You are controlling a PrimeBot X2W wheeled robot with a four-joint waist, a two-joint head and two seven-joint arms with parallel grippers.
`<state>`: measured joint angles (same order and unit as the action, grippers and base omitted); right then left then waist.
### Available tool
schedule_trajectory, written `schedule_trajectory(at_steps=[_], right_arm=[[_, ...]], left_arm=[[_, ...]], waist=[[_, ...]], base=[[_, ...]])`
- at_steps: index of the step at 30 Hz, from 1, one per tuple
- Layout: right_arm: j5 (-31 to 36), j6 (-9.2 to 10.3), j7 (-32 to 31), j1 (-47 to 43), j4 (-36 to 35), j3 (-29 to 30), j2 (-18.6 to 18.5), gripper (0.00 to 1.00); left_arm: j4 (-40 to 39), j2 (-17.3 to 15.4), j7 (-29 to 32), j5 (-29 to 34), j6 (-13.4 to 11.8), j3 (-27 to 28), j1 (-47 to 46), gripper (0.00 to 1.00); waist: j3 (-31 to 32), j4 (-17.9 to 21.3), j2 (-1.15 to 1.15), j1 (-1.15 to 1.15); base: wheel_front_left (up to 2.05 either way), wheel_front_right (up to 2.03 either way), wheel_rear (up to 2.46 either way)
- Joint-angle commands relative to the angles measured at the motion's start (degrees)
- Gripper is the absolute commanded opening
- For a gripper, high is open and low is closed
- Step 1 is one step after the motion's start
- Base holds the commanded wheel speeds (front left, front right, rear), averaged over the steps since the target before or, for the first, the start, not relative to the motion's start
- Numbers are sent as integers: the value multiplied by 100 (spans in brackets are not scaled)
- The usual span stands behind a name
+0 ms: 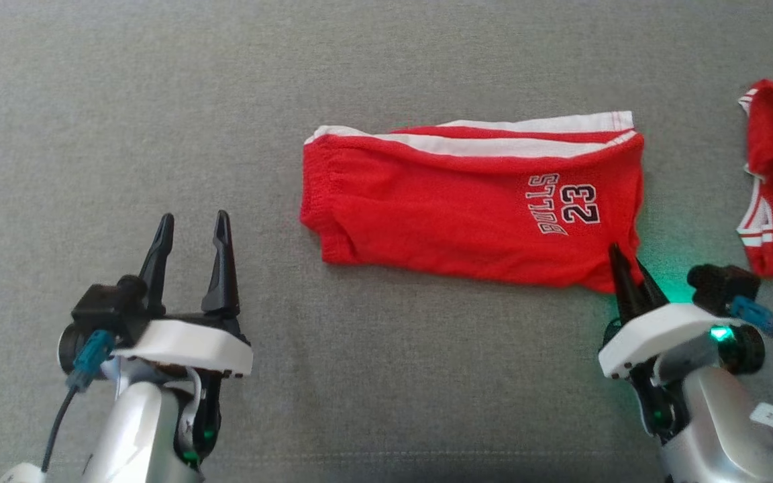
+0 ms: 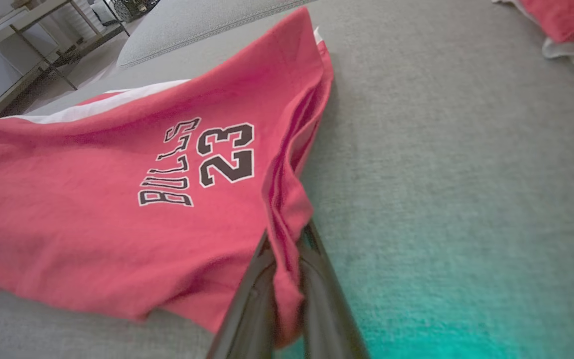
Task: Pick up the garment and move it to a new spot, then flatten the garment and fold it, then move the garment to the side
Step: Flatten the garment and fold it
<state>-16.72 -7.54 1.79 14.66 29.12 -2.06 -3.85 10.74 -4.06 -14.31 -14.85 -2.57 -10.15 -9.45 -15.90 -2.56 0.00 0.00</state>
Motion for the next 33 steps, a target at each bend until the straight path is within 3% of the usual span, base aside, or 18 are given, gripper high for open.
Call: schedule_trajectory(at_steps=[1, 10, 19, 24, 33], right_arm=[[32, 5, -98, -108, -252, -16, 50, 0], [208, 5, -532, -116, -1070, 50, 76, 0], [73, 5, -1145, 909, -2111, -1447, 92, 0], [-578, 5, -1200, 1362, -1858, -2597, 95, 0], [-922, 5, -1318, 1461, -600, -3551, 96, 0]], left_arm=[[-234, -78, -68, 33, -36, 232, -58, 100], [-235, -89, -69, 50, -41, 224, -61, 100], [-206, -47, -69, 34, -24, 155, -61, 100], [-161, -14, -69, 27, 16, 78, -98, 100], [-148, 42, -69, -12, 15, 28, -110, 100]], waist=[[-3, 43, 0, 0], [67, 13, 0, 0], [233, -147, 0, 0], [257, -393, 0, 0], [178, -702, 0, 0]], base=[[0, 0, 0], [0, 0, 0], [0, 0, 0], [0, 0, 0], [0, 0, 0]])
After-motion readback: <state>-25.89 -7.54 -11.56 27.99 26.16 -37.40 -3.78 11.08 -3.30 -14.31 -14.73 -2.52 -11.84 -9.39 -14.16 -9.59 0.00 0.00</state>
